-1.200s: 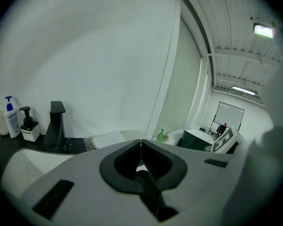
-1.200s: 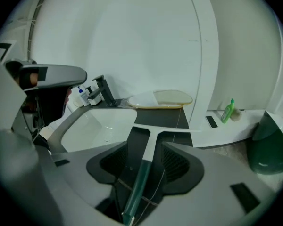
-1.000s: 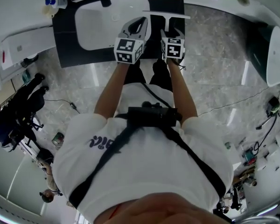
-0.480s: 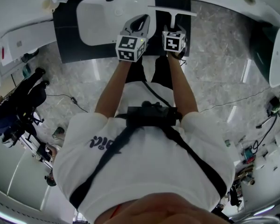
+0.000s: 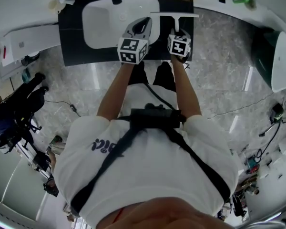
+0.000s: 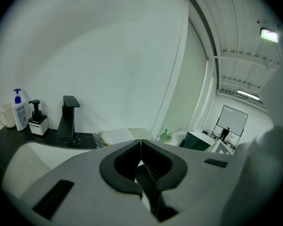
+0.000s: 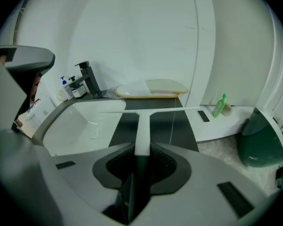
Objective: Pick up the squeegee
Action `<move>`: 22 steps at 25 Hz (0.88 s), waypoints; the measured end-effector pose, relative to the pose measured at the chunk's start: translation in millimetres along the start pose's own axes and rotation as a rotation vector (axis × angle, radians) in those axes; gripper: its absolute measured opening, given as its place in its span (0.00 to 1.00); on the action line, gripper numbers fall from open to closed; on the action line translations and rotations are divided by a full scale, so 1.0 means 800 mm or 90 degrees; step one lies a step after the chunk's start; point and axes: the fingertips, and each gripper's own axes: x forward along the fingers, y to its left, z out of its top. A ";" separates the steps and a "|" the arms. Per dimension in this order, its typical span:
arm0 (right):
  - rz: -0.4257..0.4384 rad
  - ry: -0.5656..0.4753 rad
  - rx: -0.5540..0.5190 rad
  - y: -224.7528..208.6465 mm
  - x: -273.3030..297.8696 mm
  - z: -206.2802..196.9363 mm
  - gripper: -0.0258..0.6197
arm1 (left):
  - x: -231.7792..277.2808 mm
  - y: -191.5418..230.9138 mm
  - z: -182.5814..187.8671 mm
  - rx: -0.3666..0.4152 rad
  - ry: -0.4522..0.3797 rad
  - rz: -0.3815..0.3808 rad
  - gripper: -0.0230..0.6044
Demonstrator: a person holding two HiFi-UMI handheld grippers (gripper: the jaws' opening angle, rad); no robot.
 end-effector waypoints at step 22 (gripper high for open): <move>0.069 -0.453 -0.008 0.058 -0.270 0.303 0.19 | -0.100 0.000 0.231 0.053 -0.220 0.060 0.06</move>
